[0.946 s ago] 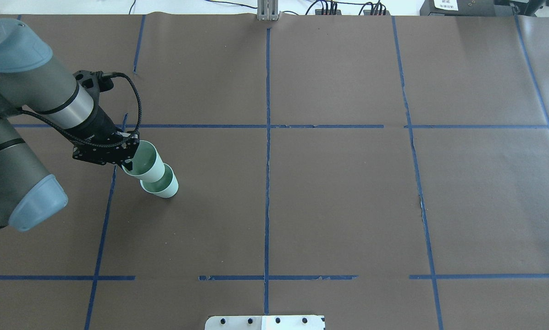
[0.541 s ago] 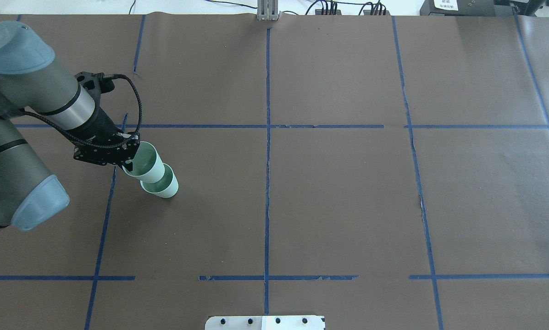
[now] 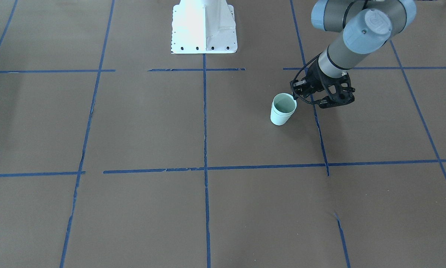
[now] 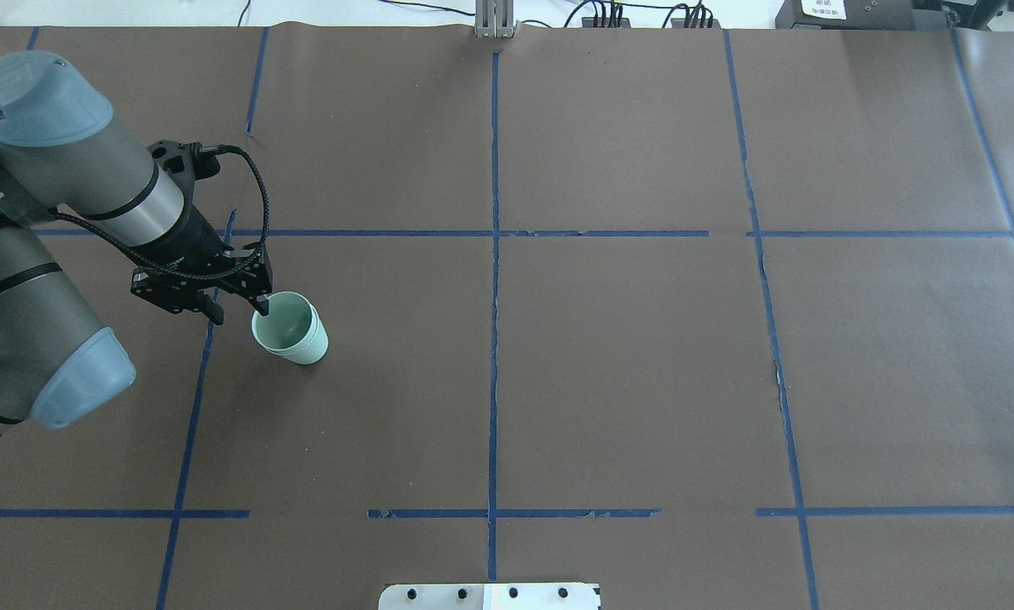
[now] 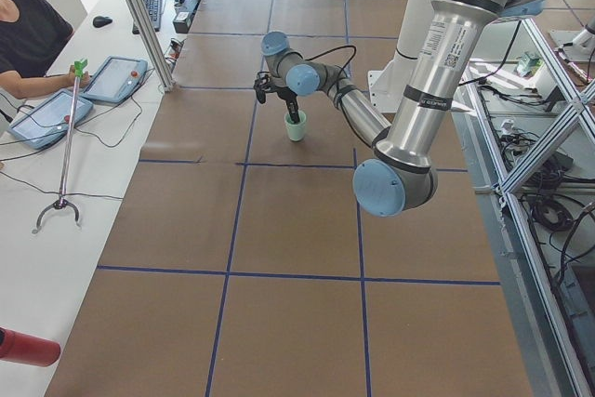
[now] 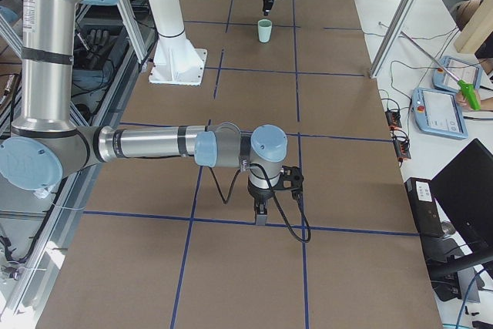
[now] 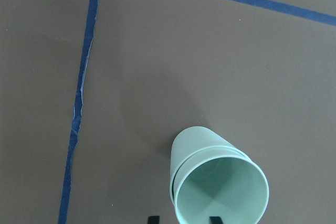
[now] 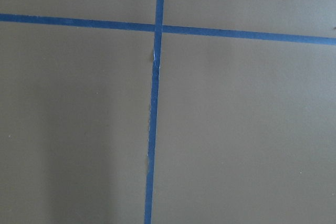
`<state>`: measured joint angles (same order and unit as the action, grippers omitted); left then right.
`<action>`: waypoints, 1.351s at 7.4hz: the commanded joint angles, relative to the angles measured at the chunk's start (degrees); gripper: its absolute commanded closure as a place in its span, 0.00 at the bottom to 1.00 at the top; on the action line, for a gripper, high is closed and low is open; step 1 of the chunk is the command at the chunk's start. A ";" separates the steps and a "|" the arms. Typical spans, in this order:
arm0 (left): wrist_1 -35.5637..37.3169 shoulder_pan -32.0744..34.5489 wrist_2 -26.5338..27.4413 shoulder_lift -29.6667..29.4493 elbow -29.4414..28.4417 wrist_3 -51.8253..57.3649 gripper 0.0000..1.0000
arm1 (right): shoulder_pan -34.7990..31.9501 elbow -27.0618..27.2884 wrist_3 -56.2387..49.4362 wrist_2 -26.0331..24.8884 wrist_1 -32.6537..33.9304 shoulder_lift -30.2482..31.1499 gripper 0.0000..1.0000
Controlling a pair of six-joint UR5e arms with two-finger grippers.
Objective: Stack cups
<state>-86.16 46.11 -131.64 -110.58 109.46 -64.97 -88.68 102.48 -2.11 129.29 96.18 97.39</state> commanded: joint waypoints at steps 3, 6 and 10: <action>0.38 0.82 0.15 0.46 1.63 3.85 0.00 | 0.00 0.00 0.00 0.00 -0.03 0.00 0.00; 4.04 14.29 0.24 1.68 0.40 22.82 0.00 | 0.00 0.00 0.00 0.00 -0.03 0.00 0.00; 3.64 34.43 -0.02 10.46 -10.72 63.30 0.00 | 0.00 0.00 0.00 0.00 0.06 0.00 0.00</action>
<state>-82.30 73.95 -131.56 -102.65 103.21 -14.29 -88.68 102.48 -2.11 129.29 96.17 97.38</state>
